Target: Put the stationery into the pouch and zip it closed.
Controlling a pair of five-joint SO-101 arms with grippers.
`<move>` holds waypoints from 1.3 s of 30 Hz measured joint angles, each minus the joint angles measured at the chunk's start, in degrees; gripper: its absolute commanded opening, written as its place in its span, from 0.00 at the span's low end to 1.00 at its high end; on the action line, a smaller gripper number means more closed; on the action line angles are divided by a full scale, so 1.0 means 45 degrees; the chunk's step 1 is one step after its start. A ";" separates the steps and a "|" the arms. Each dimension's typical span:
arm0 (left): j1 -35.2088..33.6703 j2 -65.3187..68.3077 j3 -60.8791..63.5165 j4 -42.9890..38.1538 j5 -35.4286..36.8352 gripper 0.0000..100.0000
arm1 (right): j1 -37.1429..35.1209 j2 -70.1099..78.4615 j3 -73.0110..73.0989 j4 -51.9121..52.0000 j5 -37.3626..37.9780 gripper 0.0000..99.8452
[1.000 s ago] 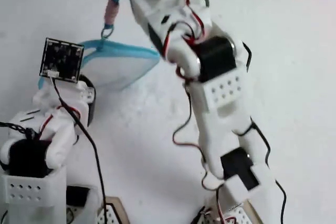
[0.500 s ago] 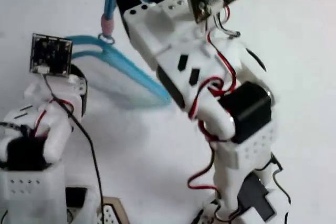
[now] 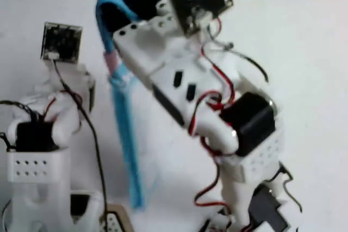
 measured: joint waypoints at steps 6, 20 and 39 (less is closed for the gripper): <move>0.0000 0.0020 -0.1485 0.2129 0.0059 0.03 | 0.1250 0.0020 0.1719 -0.0430 0.0000 0.02; 0.0195 -0.0137 -0.6857 0.6955 0.0098 0.25 | 0.1309 0.0000 0.1739 -0.0508 0.0000 0.02; 0.3653 -0.0137 -0.6603 0.5939 0.4396 0.32 | 0.1348 0.0020 0.1739 -0.0938 0.0000 0.02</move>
